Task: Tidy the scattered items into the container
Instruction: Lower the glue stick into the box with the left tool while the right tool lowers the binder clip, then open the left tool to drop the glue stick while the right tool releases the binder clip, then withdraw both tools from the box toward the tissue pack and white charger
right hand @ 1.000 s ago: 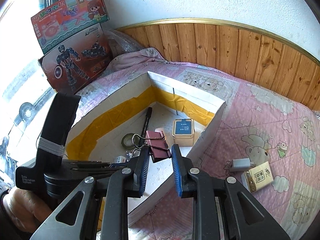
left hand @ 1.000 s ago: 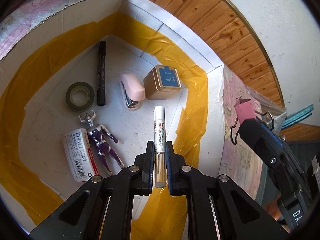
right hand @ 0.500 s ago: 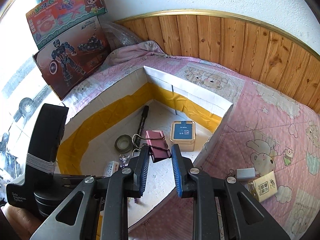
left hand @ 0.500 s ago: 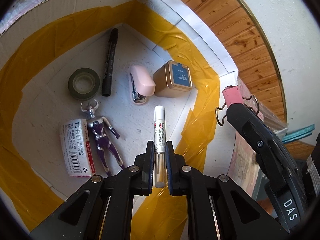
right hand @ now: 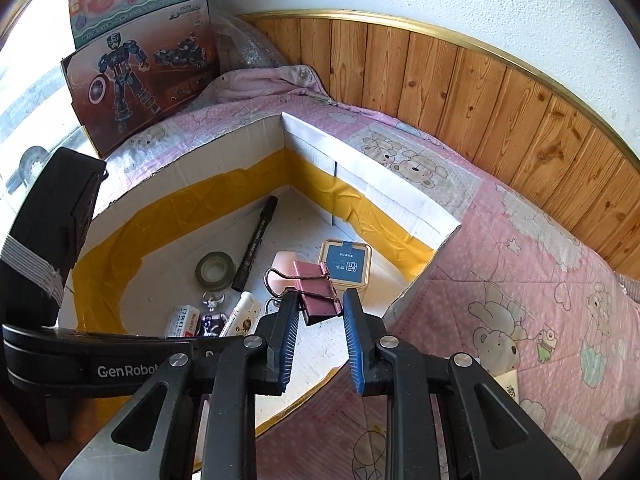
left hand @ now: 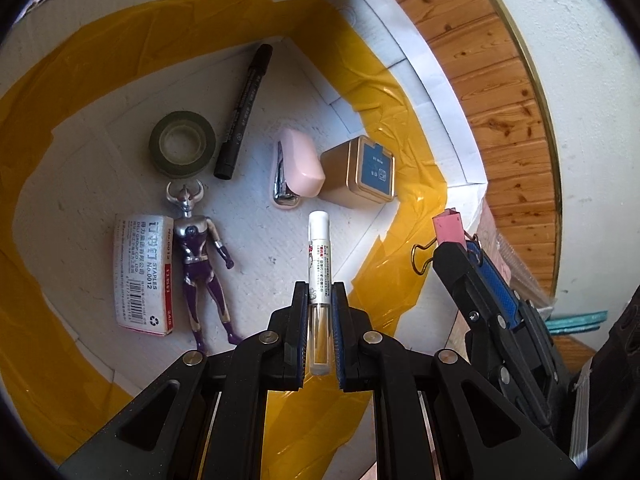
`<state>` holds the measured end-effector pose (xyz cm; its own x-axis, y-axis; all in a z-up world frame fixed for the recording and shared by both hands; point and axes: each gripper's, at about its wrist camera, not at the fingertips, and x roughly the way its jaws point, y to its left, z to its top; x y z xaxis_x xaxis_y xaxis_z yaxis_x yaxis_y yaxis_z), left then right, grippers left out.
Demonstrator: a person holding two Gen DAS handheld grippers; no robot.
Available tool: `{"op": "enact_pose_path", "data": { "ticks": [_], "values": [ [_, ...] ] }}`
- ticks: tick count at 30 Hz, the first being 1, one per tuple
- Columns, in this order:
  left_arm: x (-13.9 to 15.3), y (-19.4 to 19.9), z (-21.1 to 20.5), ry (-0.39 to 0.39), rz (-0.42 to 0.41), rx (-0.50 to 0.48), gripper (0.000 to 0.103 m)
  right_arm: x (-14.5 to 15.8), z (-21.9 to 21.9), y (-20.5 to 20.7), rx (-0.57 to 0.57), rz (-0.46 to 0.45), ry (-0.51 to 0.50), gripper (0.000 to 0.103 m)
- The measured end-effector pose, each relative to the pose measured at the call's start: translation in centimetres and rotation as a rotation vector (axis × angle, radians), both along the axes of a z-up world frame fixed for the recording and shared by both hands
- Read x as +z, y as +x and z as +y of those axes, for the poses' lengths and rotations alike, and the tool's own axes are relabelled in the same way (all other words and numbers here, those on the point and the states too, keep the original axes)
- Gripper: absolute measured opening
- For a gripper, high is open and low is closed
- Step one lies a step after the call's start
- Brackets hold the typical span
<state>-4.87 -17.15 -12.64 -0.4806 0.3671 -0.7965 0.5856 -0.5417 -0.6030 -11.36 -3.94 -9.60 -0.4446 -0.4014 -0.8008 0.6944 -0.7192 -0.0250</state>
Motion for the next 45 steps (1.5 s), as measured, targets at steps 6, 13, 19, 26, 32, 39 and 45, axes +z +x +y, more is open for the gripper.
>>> {"op": "enact_pose_path", "data": {
  "ticks": [6,13,19,26,32,39,45],
  "values": [
    [-0.4,-0.1,0.0,0.032,-0.015,0.045,0.011,-0.6,-0.1,-0.2,0.014,-0.012,0.017,0.024],
    [-0.9,-0.4,0.0,0.048,-0.024,0.066,0.011,-0.8,-0.1,-0.3,0.021,-0.013,0.026,0.024],
    [-1.2,-0.4,-0.4,0.038,-0.034,0.083,0.011,-0.8,-0.1,-0.2,0.024,-0.009,0.032,0.024],
    [-1.4,0.0,-1.2,0.034,-0.048,0.123,0.015,-0.7,0.1,-0.4,0.019,-0.019,0.019,0.025],
    [-1.0,0.3,-1.7,0.024,-0.039,0.136,0.016,-0.5,0.3,-0.6,0.007,-0.024,0.004,0.025],
    [0.3,0.7,-1.1,-0.014,-0.023,0.087,0.017,0.4,1.4,-1.1,-0.031,-0.061,-0.068,0.025],
    [2.6,1.6,0.1,-0.131,0.011,0.054,0.017,1.6,3.2,-1.8,-0.094,-0.137,-0.202,0.025]
  ]
}}
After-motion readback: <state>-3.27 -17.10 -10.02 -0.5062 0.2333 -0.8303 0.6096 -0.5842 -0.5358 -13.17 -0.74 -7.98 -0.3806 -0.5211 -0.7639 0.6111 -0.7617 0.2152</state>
